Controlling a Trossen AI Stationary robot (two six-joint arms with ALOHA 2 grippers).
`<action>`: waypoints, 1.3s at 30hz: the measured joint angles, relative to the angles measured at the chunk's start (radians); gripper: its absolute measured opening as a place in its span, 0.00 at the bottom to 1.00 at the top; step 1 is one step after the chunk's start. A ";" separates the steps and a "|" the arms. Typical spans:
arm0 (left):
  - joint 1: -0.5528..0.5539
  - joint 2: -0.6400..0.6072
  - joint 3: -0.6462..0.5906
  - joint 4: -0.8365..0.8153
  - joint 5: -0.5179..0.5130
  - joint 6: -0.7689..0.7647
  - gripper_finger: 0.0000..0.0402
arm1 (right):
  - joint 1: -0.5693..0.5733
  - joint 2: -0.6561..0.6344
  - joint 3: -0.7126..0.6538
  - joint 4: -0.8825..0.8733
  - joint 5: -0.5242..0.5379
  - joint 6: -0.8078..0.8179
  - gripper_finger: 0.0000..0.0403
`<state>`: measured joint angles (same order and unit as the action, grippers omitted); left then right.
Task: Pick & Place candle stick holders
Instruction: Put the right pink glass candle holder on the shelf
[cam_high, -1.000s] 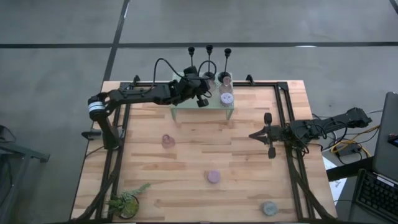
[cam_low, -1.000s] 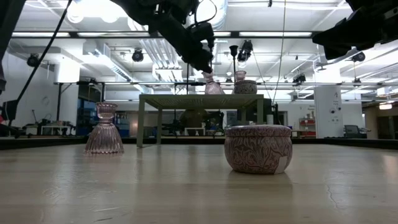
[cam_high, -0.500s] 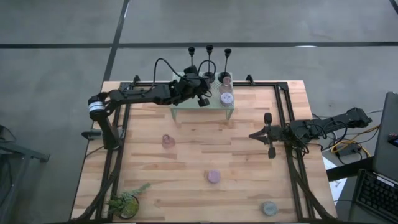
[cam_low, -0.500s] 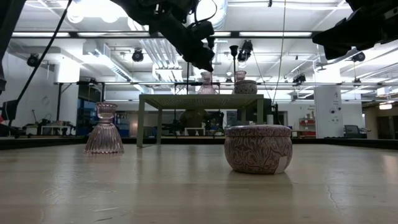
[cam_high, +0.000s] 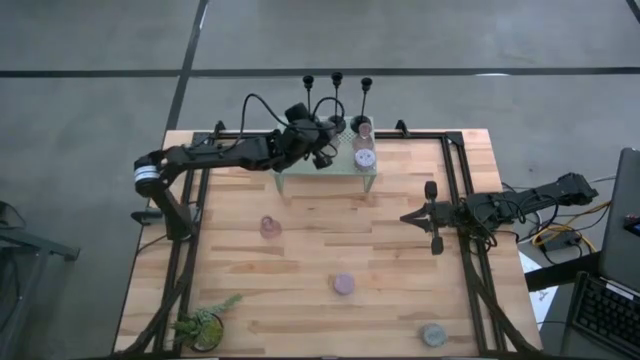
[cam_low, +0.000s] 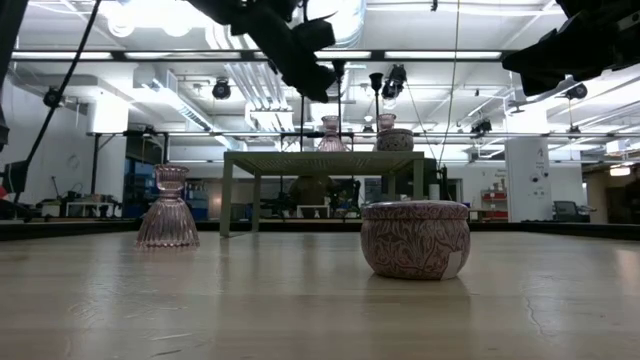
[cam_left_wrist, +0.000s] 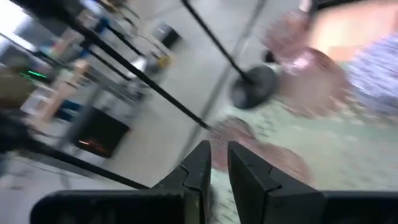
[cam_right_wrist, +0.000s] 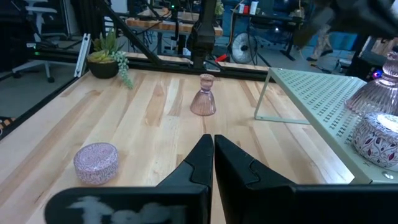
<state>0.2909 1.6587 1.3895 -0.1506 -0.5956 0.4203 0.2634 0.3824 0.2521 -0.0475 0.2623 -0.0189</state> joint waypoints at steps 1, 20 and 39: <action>-0.001 -0.001 0.000 -0.028 0.021 -0.030 0.14 | 0.000 0.000 0.000 0.000 0.000 0.000 0.02; 0.037 0.074 -0.005 -0.136 -0.025 -0.299 0.02 | 0.000 0.000 0.000 0.000 0.000 0.000 0.02; 0.041 0.142 -0.005 0.000 0.002 -0.272 0.03 | 0.000 0.000 0.000 0.000 0.000 0.000 0.02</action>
<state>0.3321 1.8002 1.3849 -0.1502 -0.5938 0.1484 0.2630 0.3824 0.2521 -0.0478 0.2626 -0.0189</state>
